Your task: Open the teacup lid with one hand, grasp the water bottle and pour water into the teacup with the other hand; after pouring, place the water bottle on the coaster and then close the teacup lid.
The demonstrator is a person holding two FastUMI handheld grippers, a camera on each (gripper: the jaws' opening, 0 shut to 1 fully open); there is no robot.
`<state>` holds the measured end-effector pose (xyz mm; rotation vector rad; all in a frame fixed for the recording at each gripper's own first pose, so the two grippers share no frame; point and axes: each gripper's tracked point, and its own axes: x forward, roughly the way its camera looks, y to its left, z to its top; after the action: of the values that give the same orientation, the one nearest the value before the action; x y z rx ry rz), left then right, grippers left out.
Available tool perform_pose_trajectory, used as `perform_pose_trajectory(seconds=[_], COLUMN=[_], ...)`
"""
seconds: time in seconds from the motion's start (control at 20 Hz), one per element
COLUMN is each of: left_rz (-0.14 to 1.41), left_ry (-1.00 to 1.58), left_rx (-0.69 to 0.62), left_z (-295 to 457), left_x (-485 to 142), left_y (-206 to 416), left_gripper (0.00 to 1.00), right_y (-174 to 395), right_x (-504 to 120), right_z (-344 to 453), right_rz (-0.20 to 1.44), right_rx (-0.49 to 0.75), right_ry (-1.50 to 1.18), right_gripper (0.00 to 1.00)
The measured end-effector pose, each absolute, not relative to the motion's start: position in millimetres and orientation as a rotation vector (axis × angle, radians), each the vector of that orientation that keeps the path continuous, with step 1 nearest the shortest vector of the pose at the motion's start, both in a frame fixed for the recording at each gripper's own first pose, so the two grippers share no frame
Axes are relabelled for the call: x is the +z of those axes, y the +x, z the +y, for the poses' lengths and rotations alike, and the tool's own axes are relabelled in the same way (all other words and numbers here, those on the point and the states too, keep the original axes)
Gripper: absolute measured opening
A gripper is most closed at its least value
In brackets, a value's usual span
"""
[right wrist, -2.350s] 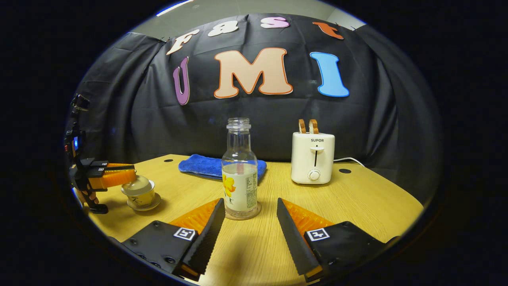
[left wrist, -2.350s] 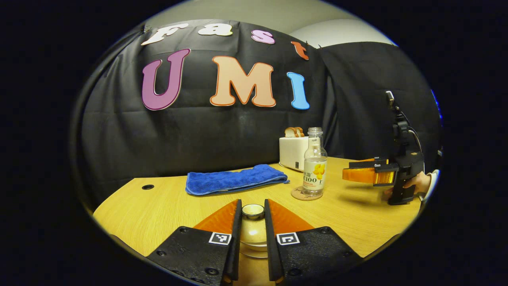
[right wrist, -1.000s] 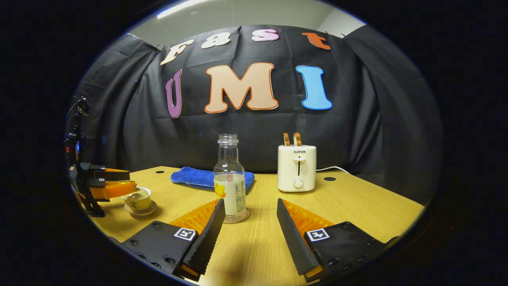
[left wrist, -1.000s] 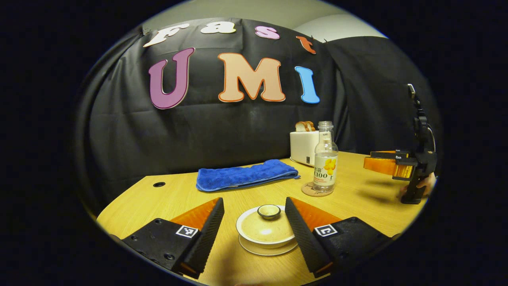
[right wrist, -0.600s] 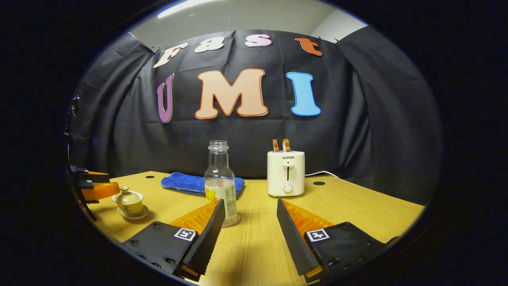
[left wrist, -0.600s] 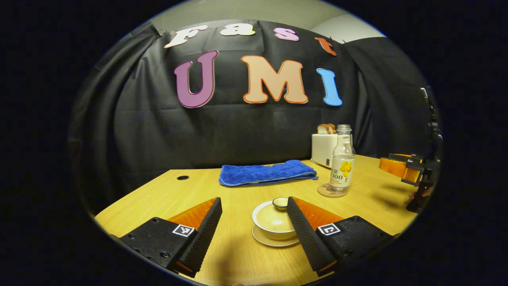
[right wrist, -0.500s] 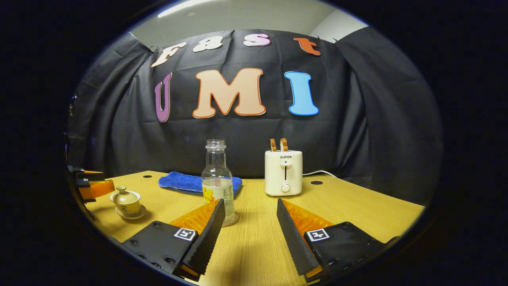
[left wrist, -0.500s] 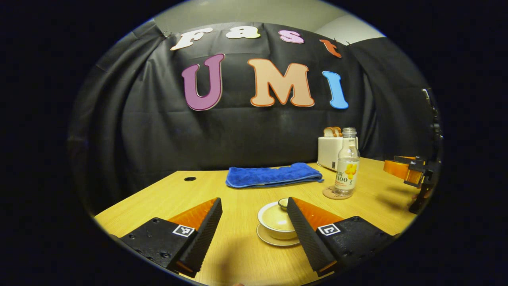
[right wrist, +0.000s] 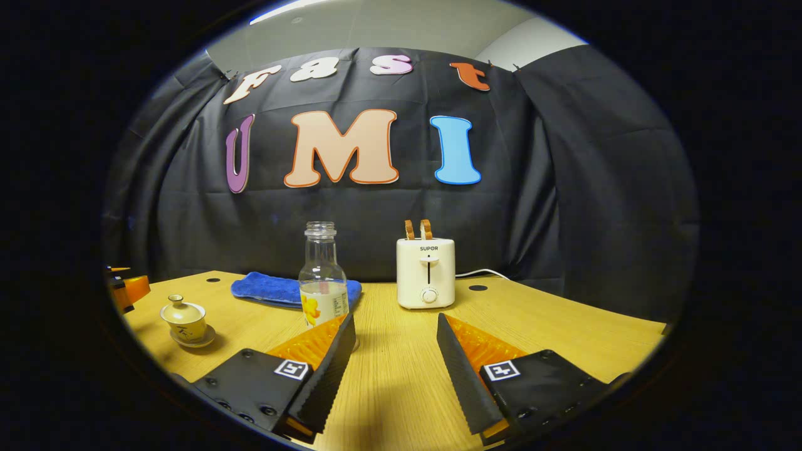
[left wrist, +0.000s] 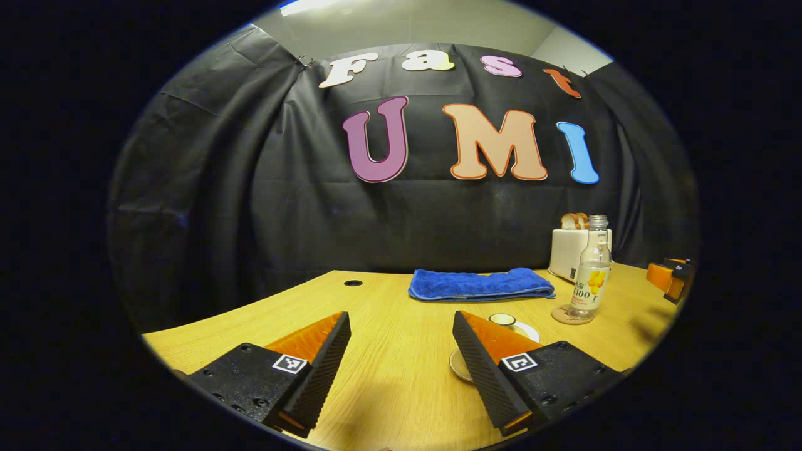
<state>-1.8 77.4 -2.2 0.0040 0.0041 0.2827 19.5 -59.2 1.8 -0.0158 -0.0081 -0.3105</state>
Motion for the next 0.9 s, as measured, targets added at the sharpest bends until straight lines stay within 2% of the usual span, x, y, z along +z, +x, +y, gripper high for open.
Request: perform_pose_trajectory(seconds=[0.2,0.25,0.3,0.35,0.45,0.5,0.55,0.6,0.8,0.85,0.9], left_rz=[0.005,0.006,0.005,0.005,0.005,0.005,0.005,0.005,0.004,0.004,0.004], left_ry=[0.007,0.007,0.008,0.008,0.007,0.007,0.007,0.007,0.007,0.007,0.007], left_rx=[0.330,0.344,0.358,0.367,0.369,0.369,0.369,0.369,0.369,0.368,0.368], left_z=[84,88,90,91,90,90,91,91,90,90,91], left_x=[-2,-3,-3,-3,-3,-3,-3,-3,-3,-3,-3], left_y=[-7,-8,-9,-9,-9,-9,-10,-10,-10,-9,-10], left_gripper=[0.96,0.96,0.96,1.00,0.96,0.96,1.00,0.96,0.96,0.96,0.96], right_y=[19,18,16,15,14,15,15,15,15,15,15], right_x=[1,2,2,2,2,2,2,2,2,2,2], right_z=[-63,-66,-70,-73,-72,-72,-72,-72,-72,-72,-72], right_rz=[-0.009,-0.010,-0.011,-0.011,-0.012,-0.011,-0.012,-0.011,-0.012,-0.012,-0.012], right_rx=[-0.328,-0.347,-0.371,-0.386,-0.387,-0.387,-0.388,-0.388,-0.388,-0.388,-0.388], right_ry=[-0.016,-0.017,-0.018,-0.018,-0.018,-0.018,-0.018,-0.018,-0.018,-0.018,-0.018], right_gripper=[0.86,0.81,0.81,0.81,0.81,0.89,0.85,0.85,0.86,0.81,0.90])
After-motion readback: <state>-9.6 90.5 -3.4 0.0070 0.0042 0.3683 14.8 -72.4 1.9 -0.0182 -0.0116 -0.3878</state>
